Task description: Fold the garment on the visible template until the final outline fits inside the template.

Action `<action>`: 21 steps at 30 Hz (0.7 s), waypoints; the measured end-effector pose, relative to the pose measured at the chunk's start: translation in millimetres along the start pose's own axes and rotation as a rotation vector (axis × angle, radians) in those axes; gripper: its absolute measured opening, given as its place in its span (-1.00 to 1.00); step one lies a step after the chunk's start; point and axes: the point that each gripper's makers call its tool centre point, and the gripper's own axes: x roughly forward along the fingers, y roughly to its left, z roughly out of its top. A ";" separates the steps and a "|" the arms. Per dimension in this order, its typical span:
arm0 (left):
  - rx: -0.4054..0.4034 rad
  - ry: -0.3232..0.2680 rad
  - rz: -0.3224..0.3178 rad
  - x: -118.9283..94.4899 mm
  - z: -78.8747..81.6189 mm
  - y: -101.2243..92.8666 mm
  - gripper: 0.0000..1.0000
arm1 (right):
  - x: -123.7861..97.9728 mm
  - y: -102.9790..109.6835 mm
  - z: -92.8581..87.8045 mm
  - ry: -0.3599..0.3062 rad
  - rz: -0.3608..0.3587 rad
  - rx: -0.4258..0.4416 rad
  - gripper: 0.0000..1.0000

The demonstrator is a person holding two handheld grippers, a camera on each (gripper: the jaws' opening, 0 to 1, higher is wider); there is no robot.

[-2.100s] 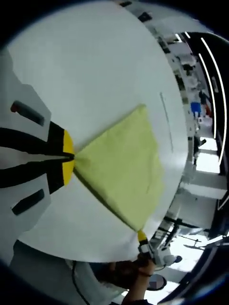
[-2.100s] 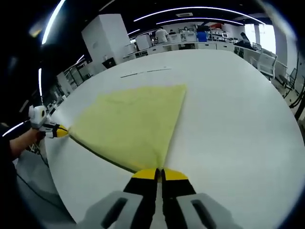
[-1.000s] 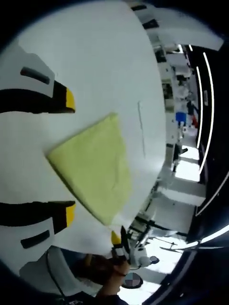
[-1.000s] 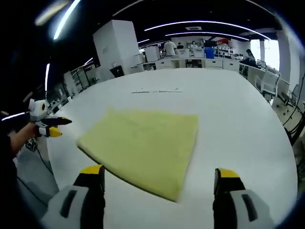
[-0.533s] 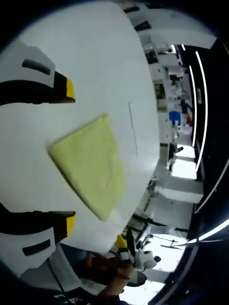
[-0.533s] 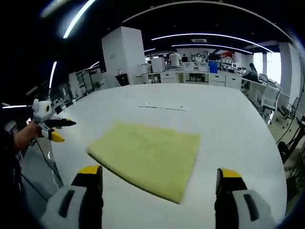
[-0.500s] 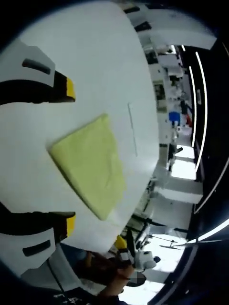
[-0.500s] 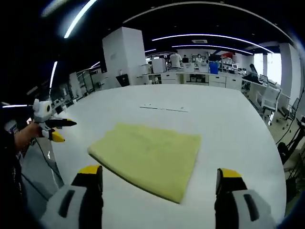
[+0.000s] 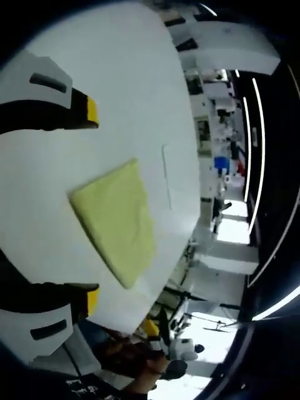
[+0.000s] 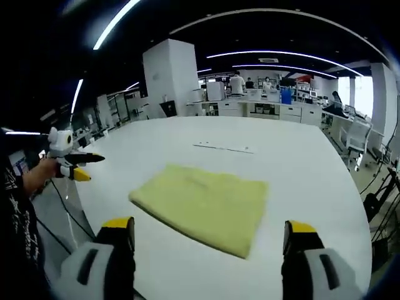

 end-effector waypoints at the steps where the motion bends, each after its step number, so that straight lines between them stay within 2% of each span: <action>1: -0.003 0.001 0.001 -2.7 -0.3 -4.1 0.98 | -1.5 -0.1 -0.1 -0.003 -0.001 0.003 0.99; 6: -0.017 -0.002 0.019 -7.2 -0.7 1.1 0.98 | -12.7 3.6 -1.5 -0.021 -0.007 0.025 0.99; 12: -0.017 -0.009 0.022 -15.9 0.4 -4.0 0.98 | -20.8 4.8 -5.4 -0.015 -0.028 0.004 0.99; 21: -0.046 -0.016 0.024 -23.3 -3.0 -11.7 0.97 | -27.1 5.2 -12.3 -0.016 -0.038 0.019 0.99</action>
